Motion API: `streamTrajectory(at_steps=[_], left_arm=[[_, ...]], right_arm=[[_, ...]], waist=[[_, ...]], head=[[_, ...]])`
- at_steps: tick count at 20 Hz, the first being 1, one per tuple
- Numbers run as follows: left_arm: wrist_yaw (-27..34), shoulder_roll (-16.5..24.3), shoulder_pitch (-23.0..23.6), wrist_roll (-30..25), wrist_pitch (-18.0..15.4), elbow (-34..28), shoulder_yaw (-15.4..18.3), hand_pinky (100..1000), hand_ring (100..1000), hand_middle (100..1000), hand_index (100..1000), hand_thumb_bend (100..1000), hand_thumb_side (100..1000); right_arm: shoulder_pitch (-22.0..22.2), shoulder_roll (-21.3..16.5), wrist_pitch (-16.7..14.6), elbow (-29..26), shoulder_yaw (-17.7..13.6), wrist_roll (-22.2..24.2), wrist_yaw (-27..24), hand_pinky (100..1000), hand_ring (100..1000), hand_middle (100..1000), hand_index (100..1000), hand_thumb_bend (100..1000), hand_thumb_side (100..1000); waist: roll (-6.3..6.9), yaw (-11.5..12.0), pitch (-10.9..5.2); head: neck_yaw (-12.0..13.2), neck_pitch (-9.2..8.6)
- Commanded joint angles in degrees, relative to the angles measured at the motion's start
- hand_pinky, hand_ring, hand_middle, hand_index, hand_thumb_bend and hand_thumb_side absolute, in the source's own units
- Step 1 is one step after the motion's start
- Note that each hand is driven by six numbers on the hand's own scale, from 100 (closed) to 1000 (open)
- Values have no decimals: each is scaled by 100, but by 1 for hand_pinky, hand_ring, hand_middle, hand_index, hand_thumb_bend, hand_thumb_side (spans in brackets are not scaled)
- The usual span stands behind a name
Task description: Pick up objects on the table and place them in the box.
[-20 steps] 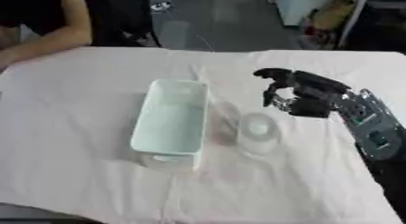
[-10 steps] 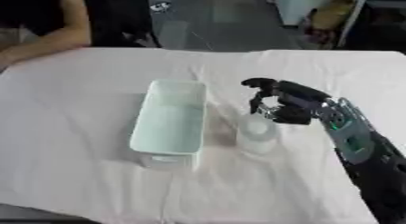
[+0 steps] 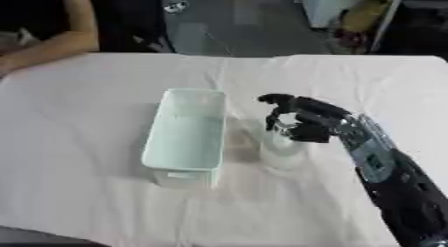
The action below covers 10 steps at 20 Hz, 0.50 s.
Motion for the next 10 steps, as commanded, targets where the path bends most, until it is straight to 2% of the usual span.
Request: streamTrajectory(at_steps=[1, 10], left_arm=[[19, 35, -96, -11, -20, -81, 22, 525, 594, 670, 773, 100, 777], [15, 48, -87, -9, -7, -81, 21, 524, 593, 670, 772, 100, 778]], right_arm=[[-32, -67, -20, 58, -99, -54, 41, 1000, 1000, 1000, 628, 100, 1000], [107, -98, -60, 620, -315, -391, 225, 1000, 1000, 1000, 623, 100, 1000]], waist=[[11, -6, -43], [20, -28, -39]], head=[[-74, -71], [-72, -80]])
